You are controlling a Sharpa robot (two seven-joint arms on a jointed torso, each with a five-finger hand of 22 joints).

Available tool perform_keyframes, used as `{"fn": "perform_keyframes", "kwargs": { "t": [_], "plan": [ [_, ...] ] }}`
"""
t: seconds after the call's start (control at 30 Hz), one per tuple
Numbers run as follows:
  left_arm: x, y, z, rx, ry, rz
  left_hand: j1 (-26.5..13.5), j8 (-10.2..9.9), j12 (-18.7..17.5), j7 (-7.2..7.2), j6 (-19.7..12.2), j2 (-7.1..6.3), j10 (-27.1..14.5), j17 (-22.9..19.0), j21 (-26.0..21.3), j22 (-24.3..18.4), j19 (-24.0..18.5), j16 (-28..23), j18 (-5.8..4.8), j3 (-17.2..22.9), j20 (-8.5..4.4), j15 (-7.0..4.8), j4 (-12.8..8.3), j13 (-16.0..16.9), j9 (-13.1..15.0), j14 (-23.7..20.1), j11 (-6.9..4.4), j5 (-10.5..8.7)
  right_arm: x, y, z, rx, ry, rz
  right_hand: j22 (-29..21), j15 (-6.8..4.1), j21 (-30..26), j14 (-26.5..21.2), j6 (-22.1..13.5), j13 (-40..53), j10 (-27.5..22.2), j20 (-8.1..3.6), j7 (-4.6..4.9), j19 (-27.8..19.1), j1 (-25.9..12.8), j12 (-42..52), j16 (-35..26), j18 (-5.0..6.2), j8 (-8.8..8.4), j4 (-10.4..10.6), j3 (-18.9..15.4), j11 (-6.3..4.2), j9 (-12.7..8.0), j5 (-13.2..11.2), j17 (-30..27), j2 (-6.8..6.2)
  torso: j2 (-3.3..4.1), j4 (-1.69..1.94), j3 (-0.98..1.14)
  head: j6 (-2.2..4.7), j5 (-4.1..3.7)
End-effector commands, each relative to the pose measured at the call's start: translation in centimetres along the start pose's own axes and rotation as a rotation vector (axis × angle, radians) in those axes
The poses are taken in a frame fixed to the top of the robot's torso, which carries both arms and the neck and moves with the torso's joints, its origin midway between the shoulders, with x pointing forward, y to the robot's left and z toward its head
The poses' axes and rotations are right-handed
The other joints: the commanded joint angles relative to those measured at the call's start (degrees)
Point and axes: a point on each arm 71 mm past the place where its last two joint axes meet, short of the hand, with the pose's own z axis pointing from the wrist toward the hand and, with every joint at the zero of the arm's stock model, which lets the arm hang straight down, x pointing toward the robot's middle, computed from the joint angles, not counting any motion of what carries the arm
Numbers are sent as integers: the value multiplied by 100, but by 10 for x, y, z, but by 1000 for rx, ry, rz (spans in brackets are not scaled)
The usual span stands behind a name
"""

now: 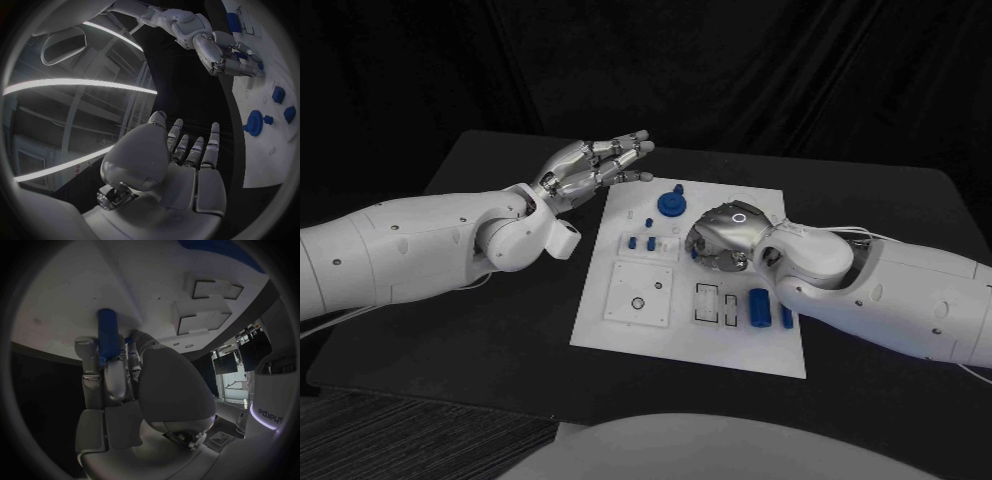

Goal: Assemble the parts on the task board

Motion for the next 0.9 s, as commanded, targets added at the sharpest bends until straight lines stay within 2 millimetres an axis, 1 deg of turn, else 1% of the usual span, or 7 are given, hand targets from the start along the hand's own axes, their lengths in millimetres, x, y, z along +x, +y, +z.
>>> {"fn": "perform_keyframes", "kwargs": {
  "t": [0.03, 0.2, 0.23, 0.27, 0.3, 0.6, 0.9],
  "plan": [
    [2, 0, 1, 10, 12, -17, 124, 81, 77, -13, 89, 28, 28, 53, 82, 11, 83, 113, -114, 113, -8, -2, -15, 21, 49, 123, 26, 82, 6, -1, 0, -3, 40, 20, 619, -41, 96, 39, 200, -65, 72, -56, -20, -8, 253, -96, 14, 78, 75, -58, 277, -32, -17, 112, -9, -16, 0, 6, -7, 1, 15],
    [3, 1, 1, 6, 14, -18, 146, 94, 84, -2, 158, 38, 35, 53, 79, -6, 84, 115, -124, 140, -8, -1, -21, 23, 56, 122, 39, 98, 8, -2, 0, -2, 50, 27, 618, -89, 108, 34, 501, -85, 223, -110, 137, -12, 357, -93, -21, 76, 205, -158, 385, -89, 34, 12, -44, 72, 4, 8, -5, 1, 24],
    [3, 1, 1, 5, 15, -19, 153, 106, 111, 9, 208, 39, 54, 53, 81, -4, 92, 116, -129, 151, -9, -1, -20, 28, 61, 121, 50, 102, 8, -2, 0, -3, 49, 28, 620, -102, 121, 34, 644, -86, 315, -125, 203, -11, 428, -79, -36, 74, 269, -225, 439, -120, 63, -141, -58, 129, 4, 3, -4, 1, 29],
    [3, 1, 1, 4, 16, -20, 158, 115, 132, 19, 243, 37, 71, 53, 80, -15, 93, 116, -135, 160, -9, -3, -18, 31, 65, 119, 65, 105, 8, -2, 0, -5, 47, 29, 621, -105, 132, 36, 673, -100, 361, -132, 223, -12, 468, -96, -44, 70, 268, -271, 501, -123, 63, -367, -65, 159, 3, 0, -4, 1, 34],
    [3, 1, 1, 3, 17, -20, 160, 119, 148, 24, 259, 36, 82, 53, 81, -15, 97, 116, -137, 165, -10, -4, -16, 34, 66, 119, 72, 106, 8, -3, 0, -7, 44, 30, 627, -94, 169, 40, 707, -102, 420, -130, 233, -5, 498, -93, -46, 63, 275, -309, 549, -135, 68, -506, -68, 180, 2, -3, -3, 1, 39],
    [3, 3, 1, -6, 20, -24, 172, 147, 217, 54, 368, 36, 138, 52, 78, -40, 101, 115, -153, 195, -11, -12, -4, 45, 76, 111, 112, 111, 5, -5, -4, -15, -4, 74, 641, -38, 269, 44, 946, -96, 784, -91, 275, 6, 534, -50, -102, 47, 356, -422, 690, -149, 125, -742, -122, 206, 2, -2, 2, 1, 47],
    [4, 5, 1, -21, 27, -30, 180, 190, 280, 92, 529, 30, 193, 52, 76, -62, 112, 118, -170, 227, -12, -31, 18, 53, 91, 109, 160, 113, -7, -14, -16, 47, -38, 279, 613, -64, 166, 24, 981, -120, 953, -106, 260, -44, 607, -102, -302, 74, 312, -494, 823, -176, 118, -1014, -301, 189, -1, -15, 4, 1, 63]
  ]
}}
